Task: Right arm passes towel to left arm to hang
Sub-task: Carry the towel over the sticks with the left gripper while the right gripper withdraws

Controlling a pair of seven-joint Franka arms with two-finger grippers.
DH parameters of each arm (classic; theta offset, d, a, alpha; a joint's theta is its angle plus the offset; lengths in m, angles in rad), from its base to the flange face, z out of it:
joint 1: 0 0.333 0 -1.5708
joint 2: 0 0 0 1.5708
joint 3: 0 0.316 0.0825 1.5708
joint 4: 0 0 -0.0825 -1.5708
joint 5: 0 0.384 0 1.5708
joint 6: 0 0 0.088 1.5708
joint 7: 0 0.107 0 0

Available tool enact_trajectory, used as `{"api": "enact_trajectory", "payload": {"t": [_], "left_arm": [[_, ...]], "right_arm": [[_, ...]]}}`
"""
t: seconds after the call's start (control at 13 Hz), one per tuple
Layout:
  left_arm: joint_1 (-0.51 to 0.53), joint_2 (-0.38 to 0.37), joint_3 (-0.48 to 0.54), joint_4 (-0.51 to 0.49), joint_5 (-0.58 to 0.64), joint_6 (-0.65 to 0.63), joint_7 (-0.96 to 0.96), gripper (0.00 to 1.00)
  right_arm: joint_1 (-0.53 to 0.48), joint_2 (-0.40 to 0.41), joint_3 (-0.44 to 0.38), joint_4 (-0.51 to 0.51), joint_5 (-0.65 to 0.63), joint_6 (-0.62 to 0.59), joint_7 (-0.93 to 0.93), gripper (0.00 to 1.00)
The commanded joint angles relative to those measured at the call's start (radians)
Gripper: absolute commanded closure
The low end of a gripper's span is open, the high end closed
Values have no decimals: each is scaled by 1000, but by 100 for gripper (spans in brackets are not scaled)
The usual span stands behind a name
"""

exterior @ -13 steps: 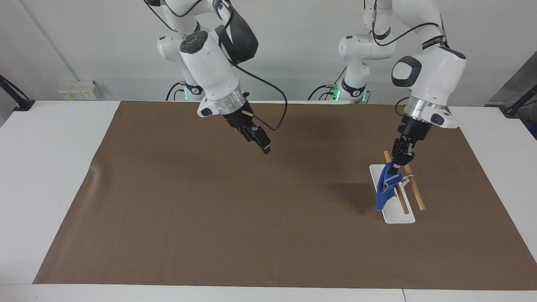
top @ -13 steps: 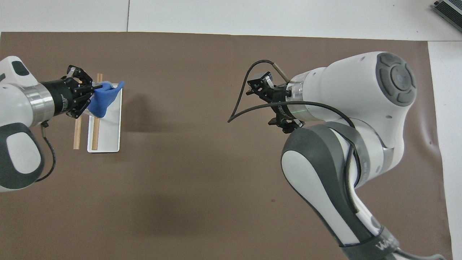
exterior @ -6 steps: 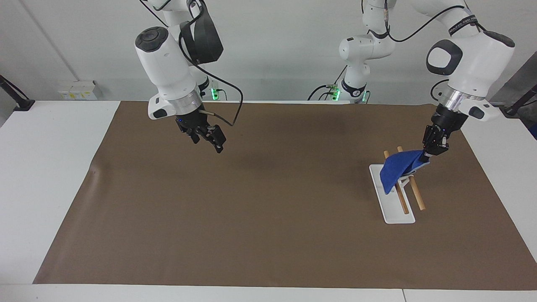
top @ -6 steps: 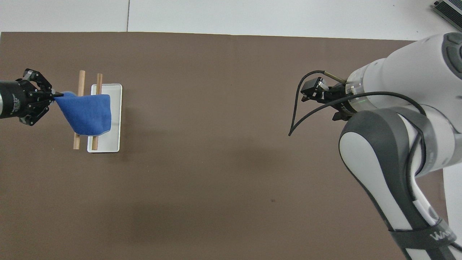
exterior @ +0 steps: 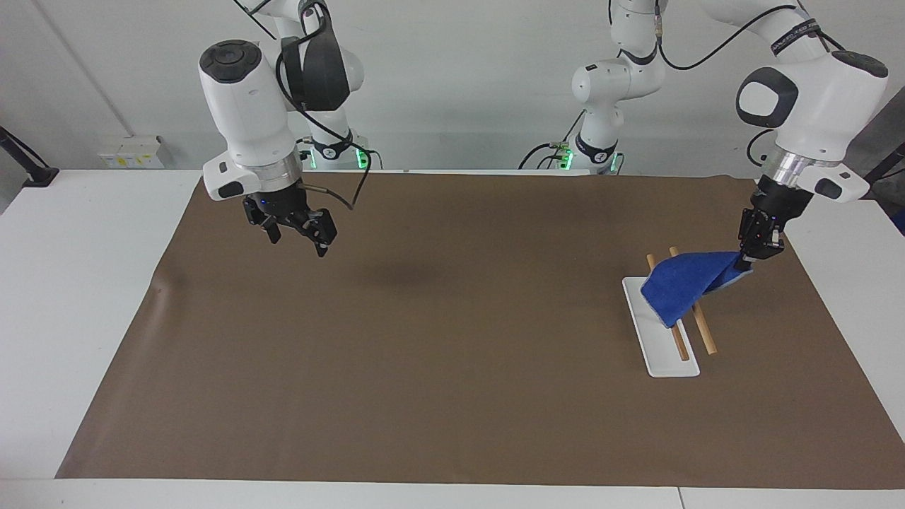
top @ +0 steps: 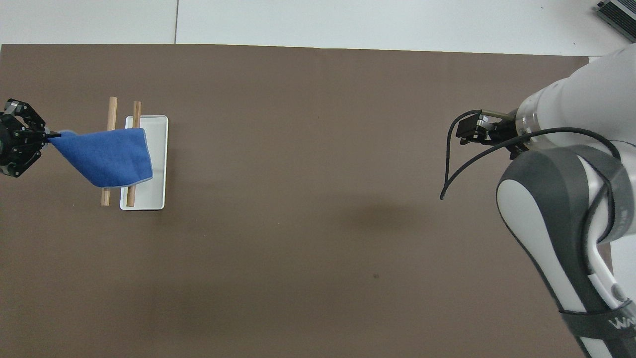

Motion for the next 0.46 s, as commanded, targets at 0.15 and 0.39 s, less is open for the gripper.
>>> {"api": "enact_trajectory", "payload": {"t": [0.15,0.39], "left_arm": [[11,21,-10,-70,83,114,-13,100],[13,56,-10,-62,85,161,-11,100]], "right_arm": [[-35,-42,8,-3,-19,-50,-71,0],[-42,-49,-7,26,-26,-66,-139,0]]}}
